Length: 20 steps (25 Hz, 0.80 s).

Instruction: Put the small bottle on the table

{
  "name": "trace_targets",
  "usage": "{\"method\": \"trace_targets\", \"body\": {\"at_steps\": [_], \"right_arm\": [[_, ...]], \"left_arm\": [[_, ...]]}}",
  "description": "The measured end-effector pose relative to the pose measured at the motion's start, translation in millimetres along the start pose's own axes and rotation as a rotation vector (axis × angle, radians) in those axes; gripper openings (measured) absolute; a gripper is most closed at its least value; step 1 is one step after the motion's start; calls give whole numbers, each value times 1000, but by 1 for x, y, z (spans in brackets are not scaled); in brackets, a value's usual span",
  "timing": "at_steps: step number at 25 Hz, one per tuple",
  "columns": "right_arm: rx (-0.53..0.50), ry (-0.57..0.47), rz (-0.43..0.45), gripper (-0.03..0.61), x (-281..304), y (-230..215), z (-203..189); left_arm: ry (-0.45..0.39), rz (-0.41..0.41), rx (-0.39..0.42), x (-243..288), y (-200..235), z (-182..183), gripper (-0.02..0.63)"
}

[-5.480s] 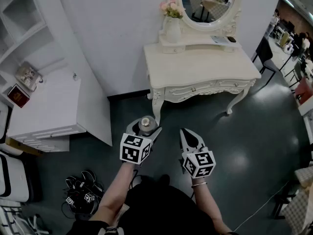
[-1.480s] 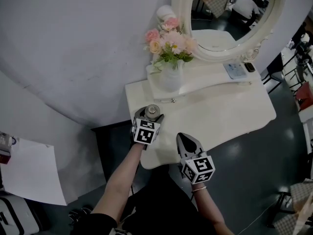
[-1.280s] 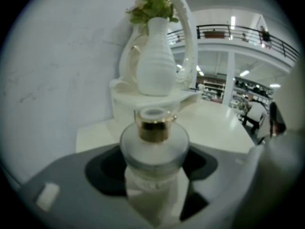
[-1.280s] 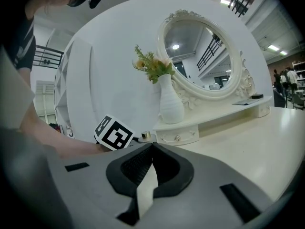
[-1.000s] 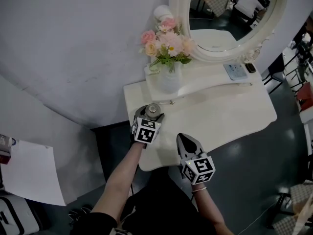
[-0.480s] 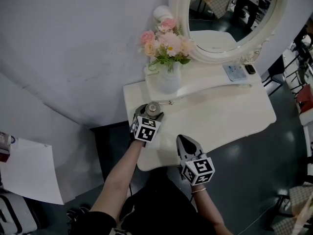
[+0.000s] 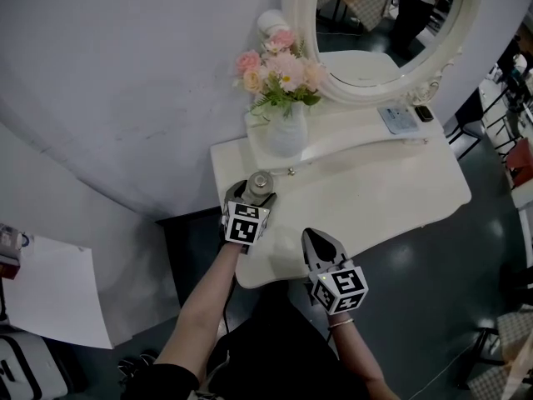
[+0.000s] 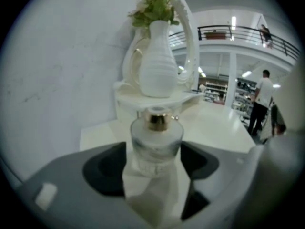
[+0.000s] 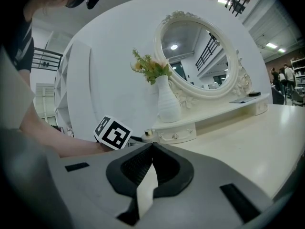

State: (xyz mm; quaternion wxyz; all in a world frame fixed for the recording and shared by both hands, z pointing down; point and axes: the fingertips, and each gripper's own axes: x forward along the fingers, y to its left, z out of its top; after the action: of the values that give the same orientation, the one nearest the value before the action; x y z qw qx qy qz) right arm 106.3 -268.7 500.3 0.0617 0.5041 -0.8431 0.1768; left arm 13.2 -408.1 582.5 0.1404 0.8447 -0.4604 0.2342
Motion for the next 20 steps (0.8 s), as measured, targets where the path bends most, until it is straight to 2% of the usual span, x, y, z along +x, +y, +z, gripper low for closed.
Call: {"method": "trace_targets", "body": {"at_steps": [11, 20], "right_arm": [[1, -29, 16, 5, -2, 24, 3], [-1, -44, 14, 5, -11, 40, 1]], "left_arm": [[-102, 17, -96, -62, 7, 4, 249], [-141, 14, -89, -111, 2, -1, 152]]}}
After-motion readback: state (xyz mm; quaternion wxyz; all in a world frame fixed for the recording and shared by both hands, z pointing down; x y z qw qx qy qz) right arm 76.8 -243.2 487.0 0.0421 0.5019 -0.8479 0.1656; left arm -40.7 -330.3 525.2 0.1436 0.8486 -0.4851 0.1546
